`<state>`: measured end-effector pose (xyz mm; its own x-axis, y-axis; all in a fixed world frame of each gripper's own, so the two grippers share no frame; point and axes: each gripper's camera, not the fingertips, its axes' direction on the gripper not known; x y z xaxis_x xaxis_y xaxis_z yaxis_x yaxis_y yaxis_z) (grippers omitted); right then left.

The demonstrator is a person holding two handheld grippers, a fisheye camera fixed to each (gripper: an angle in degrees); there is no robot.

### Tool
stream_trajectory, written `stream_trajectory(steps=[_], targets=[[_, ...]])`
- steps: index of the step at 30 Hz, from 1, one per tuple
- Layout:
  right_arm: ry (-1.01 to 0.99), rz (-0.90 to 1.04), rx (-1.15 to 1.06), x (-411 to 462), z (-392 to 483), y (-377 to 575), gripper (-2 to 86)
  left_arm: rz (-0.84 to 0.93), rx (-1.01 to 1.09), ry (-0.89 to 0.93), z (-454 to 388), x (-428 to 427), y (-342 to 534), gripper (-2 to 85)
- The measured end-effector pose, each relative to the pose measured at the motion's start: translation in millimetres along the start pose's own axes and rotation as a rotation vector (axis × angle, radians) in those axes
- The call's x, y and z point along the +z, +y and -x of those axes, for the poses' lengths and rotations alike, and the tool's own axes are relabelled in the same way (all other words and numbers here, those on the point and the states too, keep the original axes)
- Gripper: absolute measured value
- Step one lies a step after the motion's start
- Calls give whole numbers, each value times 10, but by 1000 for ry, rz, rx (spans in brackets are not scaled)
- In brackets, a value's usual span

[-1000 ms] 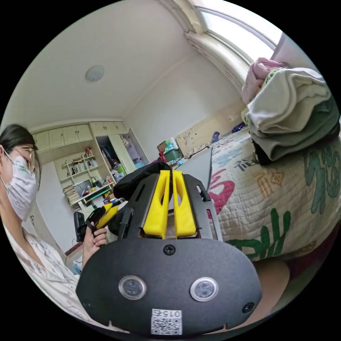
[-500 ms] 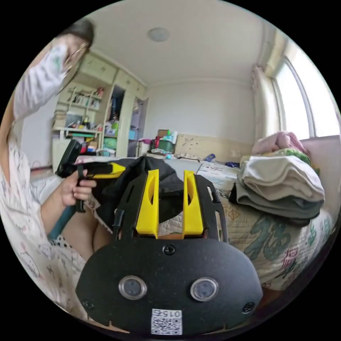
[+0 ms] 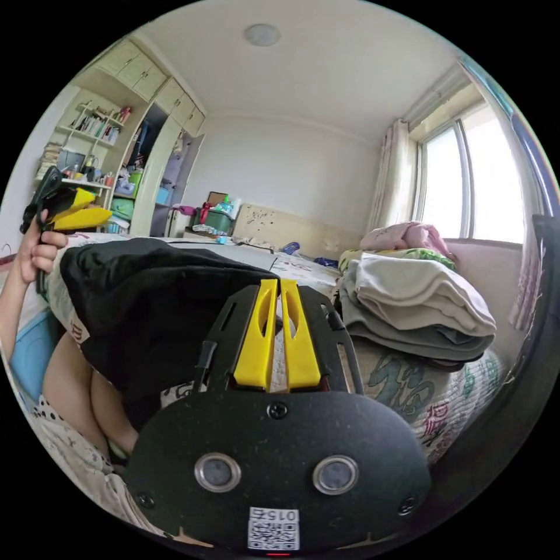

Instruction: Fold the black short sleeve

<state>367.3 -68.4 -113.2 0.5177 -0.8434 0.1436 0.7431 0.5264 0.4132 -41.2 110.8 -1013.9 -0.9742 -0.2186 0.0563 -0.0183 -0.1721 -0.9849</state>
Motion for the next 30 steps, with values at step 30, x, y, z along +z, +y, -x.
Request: stream_trajectory(steps=[30], targets=[[-163,-167,182,-1733,-410,-700,-8,-58,49,-320,2355,-2522,570,11]])
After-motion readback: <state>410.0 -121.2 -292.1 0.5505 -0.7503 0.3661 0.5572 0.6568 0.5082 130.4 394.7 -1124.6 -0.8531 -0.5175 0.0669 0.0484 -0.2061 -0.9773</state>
